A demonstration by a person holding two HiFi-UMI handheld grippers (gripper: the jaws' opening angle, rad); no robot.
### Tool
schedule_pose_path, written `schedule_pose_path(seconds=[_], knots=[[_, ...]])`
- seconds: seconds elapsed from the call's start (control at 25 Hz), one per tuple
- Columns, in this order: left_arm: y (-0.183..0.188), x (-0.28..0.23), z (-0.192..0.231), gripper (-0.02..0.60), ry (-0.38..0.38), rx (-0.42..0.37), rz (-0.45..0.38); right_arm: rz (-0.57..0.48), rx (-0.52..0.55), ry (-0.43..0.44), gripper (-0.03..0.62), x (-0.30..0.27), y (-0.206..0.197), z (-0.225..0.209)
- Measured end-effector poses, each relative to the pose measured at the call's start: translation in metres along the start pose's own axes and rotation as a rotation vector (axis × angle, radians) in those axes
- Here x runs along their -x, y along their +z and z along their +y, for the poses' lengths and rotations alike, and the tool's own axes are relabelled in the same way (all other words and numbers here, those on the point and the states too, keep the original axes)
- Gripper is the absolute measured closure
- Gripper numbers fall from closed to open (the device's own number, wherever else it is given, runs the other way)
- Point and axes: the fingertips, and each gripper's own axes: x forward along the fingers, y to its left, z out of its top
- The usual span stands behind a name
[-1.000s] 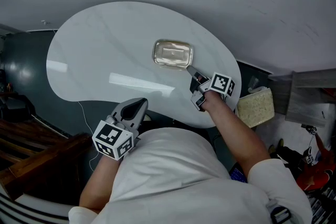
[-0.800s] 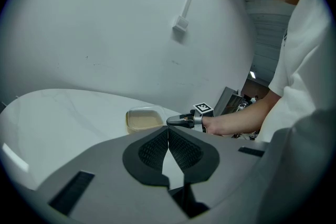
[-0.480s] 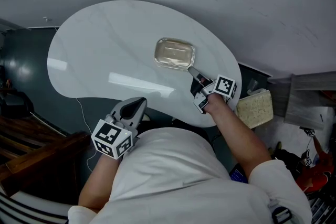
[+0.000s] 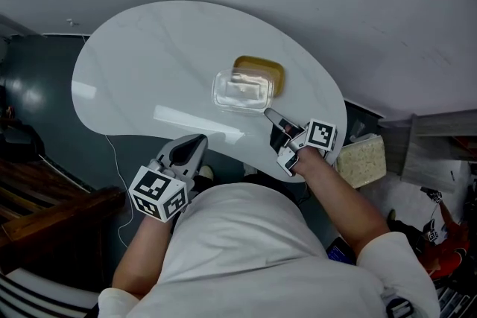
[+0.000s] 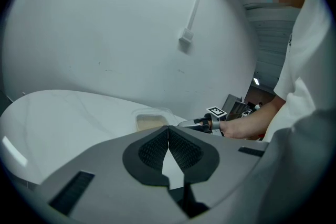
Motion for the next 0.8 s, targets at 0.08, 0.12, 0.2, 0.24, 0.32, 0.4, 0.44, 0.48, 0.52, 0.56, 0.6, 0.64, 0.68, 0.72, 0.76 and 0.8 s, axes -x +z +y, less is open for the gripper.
schedule_pose_path(seconds=[0.08, 0.12, 0.2, 0.24, 0.32, 0.4, 0.44, 0.48, 0.52, 0.56, 0.6, 0.64, 0.68, 0.72, 0.76, 0.8], knots=[[0.001, 0.008, 0.005, 0.565, -0.006, 0.002, -0.012, 0.021, 0.010, 0.007, 0.548, -0.002, -0.014, 0.010], [0.001, 0.012, 0.007, 0.565, -0.012, -0.001, -0.016, 0.030, 0.010, 0.012, 0.548, -0.003, -0.022, 0.016], [0.002, 0.021, 0.014, 0.565, -0.022, -0.006, -0.025, 0.043, 0.014, 0.015, 0.548, -0.004, -0.037, 0.027], [0.002, 0.026, 0.018, 0.565, -0.025, -0.004, -0.031, 0.047, 0.018, 0.014, 0.548, -0.005, -0.044, 0.031], [0.004, 0.036, 0.029, 0.565, -0.028, 0.007, -0.046, 0.052, 0.025, 0.012, 0.548, -0.006, -0.058, 0.039], [0.004, 0.049, 0.040, 0.565, -0.026, 0.021, -0.063, 0.058, 0.030, 0.009, 0.548, -0.006, -0.073, 0.047], [0.003, 0.056, 0.046, 0.565, -0.025, 0.027, -0.071, 0.059, 0.030, 0.009, 0.548, -0.007, -0.081, 0.051], [0.002, 0.063, 0.052, 0.565, -0.025, 0.034, -0.077, 0.057, 0.030, 0.009, 0.548, -0.007, -0.090, 0.054], [0.000, 0.069, 0.058, 0.565, -0.025, 0.042, -0.082, 0.051, 0.028, 0.008, 0.548, -0.007, -0.097, 0.058], [-0.001, 0.076, 0.064, 0.565, -0.027, 0.051, -0.087, 0.044, 0.027, 0.005, 0.548, -0.007, -0.104, 0.062], [-0.003, 0.082, 0.069, 0.565, -0.028, 0.061, -0.090, 0.036, 0.027, 0.002, 0.548, -0.006, -0.110, 0.064], [-0.005, 0.087, 0.074, 0.565, -0.030, 0.069, -0.093, 0.027, 0.028, -0.001, 0.549, -0.005, -0.116, 0.067], [-0.006, 0.092, 0.079, 0.565, -0.033, 0.075, -0.096, 0.017, 0.029, -0.003, 0.548, -0.005, -0.122, 0.069], [-0.008, 0.097, 0.083, 0.565, -0.036, 0.077, -0.098, 0.007, 0.029, -0.006, 0.548, -0.004, -0.127, 0.072], [-0.010, 0.102, 0.086, 0.565, -0.041, 0.076, -0.099, -0.004, 0.029, -0.008, 0.549, -0.004, -0.133, 0.073], [-0.011, 0.107, 0.088, 0.565, -0.048, 0.073, -0.100, -0.016, 0.029, -0.010, 0.549, -0.004, -0.138, 0.075]])
